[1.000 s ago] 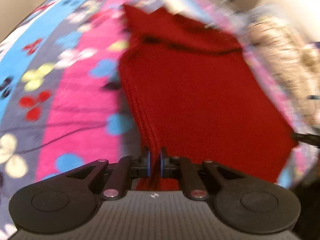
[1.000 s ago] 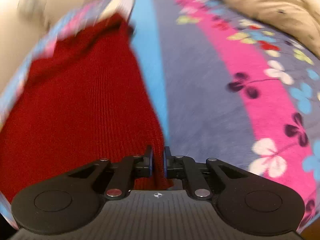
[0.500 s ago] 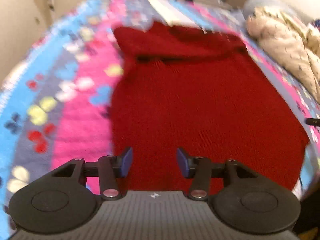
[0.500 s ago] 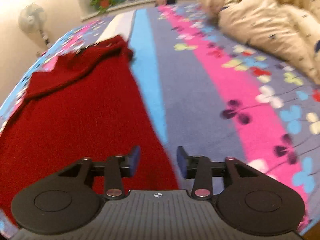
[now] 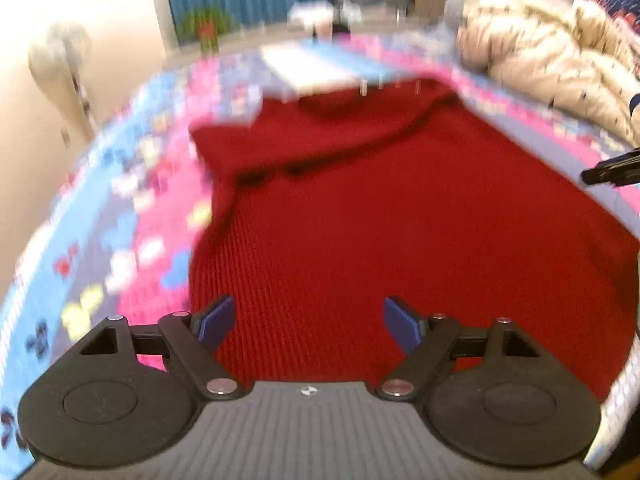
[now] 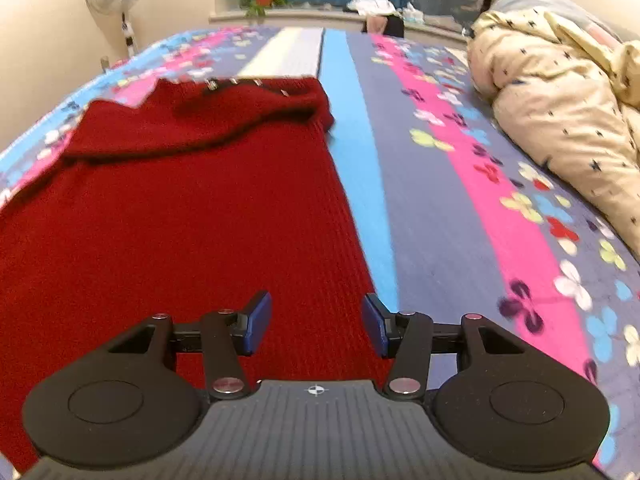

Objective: Fold small clothes

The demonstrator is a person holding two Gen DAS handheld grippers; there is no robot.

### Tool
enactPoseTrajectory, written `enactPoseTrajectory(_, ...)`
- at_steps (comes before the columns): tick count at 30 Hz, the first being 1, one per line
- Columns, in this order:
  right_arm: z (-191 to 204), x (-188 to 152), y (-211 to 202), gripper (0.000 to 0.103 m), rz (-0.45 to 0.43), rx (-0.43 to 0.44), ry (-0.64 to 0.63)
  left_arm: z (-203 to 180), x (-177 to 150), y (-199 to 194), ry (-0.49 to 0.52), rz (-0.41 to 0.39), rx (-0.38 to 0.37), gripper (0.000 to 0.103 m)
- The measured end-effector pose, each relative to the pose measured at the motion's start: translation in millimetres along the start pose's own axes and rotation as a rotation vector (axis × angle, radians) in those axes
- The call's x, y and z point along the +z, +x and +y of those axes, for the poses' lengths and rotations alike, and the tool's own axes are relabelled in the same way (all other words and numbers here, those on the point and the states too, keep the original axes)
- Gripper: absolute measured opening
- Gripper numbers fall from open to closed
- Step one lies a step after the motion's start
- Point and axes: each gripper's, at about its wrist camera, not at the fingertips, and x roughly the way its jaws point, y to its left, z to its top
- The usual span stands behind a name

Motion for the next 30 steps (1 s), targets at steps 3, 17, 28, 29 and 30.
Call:
enactPoseTrajectory(3,5.2,11.4,6.5,0.052,-0.053,0.004,-0.005,-12.9,7.5,-15.1,0.006,-0.099,0.045,0.088)
enactPoseTrajectory(17,-32.7,64.5,58.7,0.044,-0.072,-0.042,0.197,-61.6,91.2,58.0,-0.178,-0.009,0.091,0.089)
enactPoseTrajectory(28,-58.4,81.7,74.0,0.035,-0.073,-0.095,0.261,-127.9,171.5,177.5,-0.073,-0.030,0.047,0.063)
enactPoseTrajectory(29,-58.0,82.6,74.9,0.035,-0.071,-0.090,0.257,-135.4,176.0,188.2,-0.060,-0.026,0.053,0.067)
enactPoseTrajectory(30,-57.5,83.6,74.7,0.035,-0.074,-0.087,0.251,-144.1,181.8,200.7,-0.050,-0.024,0.054,0.073)
